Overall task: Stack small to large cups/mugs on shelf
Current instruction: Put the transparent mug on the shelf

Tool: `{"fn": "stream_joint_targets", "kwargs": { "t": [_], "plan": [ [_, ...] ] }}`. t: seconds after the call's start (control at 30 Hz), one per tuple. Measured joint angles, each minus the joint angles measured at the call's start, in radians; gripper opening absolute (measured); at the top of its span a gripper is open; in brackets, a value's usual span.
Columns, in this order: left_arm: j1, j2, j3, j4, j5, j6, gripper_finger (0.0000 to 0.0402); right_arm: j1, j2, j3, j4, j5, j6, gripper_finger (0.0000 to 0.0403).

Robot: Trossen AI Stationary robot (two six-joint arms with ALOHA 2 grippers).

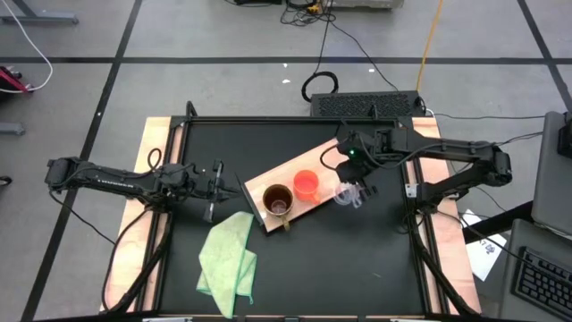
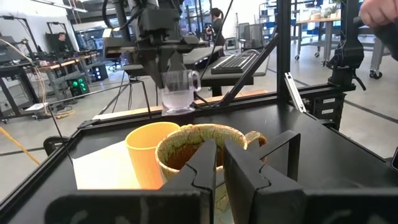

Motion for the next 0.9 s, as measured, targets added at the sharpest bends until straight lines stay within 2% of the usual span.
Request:
{"fn": "stream_joint_targets", "kwargs": {
  "t": [0.17,0.57,0.9],
  "plan": [
    [0.0,0.0,0.0,0.001,-0.007,0.0,0.0031,-0.037,0.034,0.056,-0.024,-0.024,-0.02,0.0],
    [0.0,0.0,0.0,0.002,-0.015,-0.002,0.0031,-0.142,0.261,0.246,-0.155,-0.021,-0.118,0.0],
    [0.0,0.0,0.0,-0.014,-0.018,-0.002,0.0031,-0.207,0.336,0.319,-0.182,-0.017,-0.18,0.0]
  ]
}}
